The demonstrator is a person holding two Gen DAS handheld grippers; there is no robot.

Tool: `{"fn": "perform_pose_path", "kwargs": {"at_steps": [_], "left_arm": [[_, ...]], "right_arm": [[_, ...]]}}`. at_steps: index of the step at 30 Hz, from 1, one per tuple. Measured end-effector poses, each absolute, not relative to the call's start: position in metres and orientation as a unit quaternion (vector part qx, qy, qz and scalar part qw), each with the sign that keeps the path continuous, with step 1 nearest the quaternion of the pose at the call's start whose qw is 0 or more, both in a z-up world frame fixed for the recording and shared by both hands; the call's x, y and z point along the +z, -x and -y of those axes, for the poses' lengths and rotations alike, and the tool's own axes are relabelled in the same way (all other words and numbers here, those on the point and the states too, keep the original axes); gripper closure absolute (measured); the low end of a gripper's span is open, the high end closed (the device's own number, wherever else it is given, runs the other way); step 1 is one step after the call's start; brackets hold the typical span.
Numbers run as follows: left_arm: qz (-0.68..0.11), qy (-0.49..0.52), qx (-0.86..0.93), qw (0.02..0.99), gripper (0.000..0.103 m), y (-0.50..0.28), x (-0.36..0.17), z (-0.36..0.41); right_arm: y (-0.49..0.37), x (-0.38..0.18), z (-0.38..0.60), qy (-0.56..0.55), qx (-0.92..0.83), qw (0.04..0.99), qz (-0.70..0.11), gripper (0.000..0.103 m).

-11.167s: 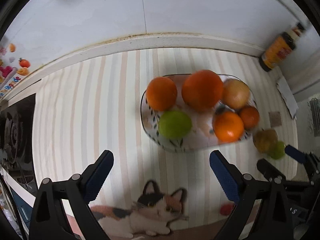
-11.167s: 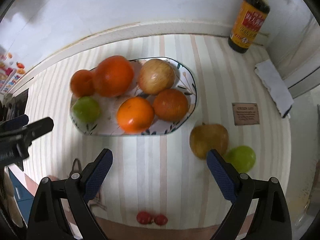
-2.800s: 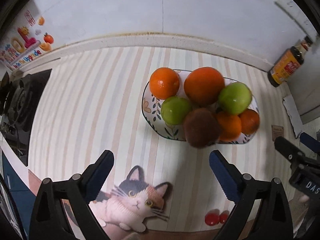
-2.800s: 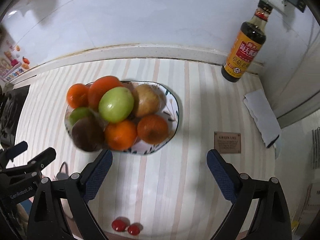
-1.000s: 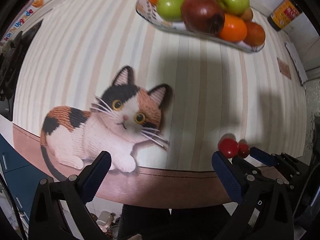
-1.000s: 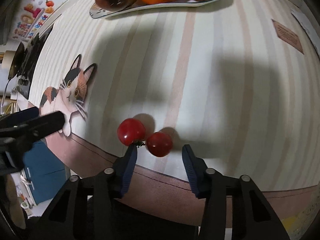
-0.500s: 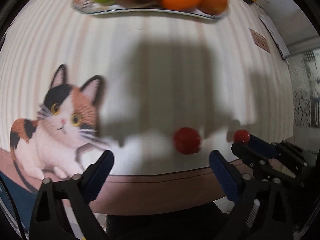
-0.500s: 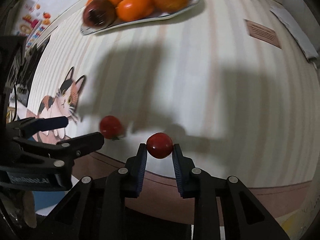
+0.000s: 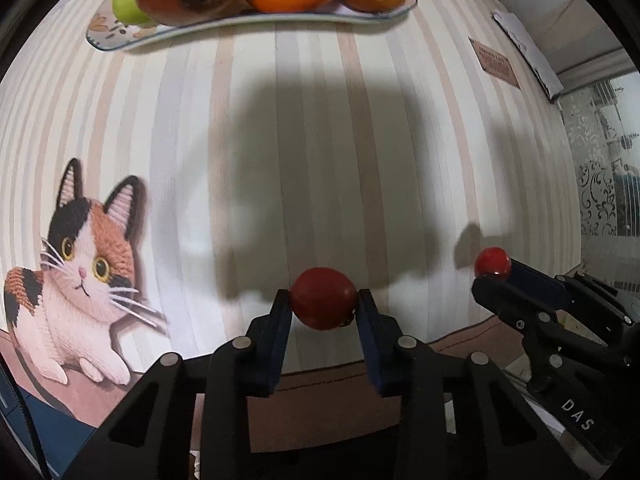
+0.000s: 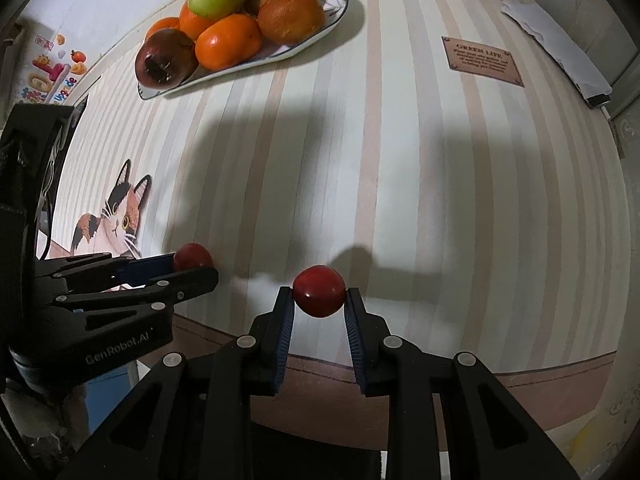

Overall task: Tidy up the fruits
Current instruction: 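Carry both cherry tomatoes onto the plate and open both tools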

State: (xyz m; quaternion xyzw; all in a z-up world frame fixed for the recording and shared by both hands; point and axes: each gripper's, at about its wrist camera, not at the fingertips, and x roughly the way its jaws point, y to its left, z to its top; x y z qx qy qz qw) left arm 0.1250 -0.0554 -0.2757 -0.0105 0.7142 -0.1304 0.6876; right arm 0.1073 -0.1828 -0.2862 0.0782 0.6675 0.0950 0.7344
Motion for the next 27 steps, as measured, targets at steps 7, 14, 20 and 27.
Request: {"fn": "perform_pose_path", "kwargs": {"at_steps": [7, 14, 20, 27], "left_arm": [[-0.692, 0.046, -0.120, 0.711, 0.073, -0.138, -0.245, 0.025], [-0.647, 0.137, -0.102, 0.743, 0.073, -0.174, -0.187, -0.042], [-0.622, 0.247, -0.087, 0.738, 0.073, -0.231, -0.177, -0.107], [-0.630, 0.334, -0.084, 0.696, 0.073, -0.293, -0.216, -0.151]], "right_arm": [[-0.124, -0.267, 0.187, -0.091, 0.102, 0.746, -0.651, 0.075], [-0.176, -0.226, 0.154, -0.137, 0.171, 0.750, -0.625, 0.075], [-0.251, -0.190, 0.099, -0.153, 0.235, 0.742, -0.609, 0.075], [-0.310, -0.192, 0.033, -0.087, 0.259, 0.731, -0.625, 0.075]]}}
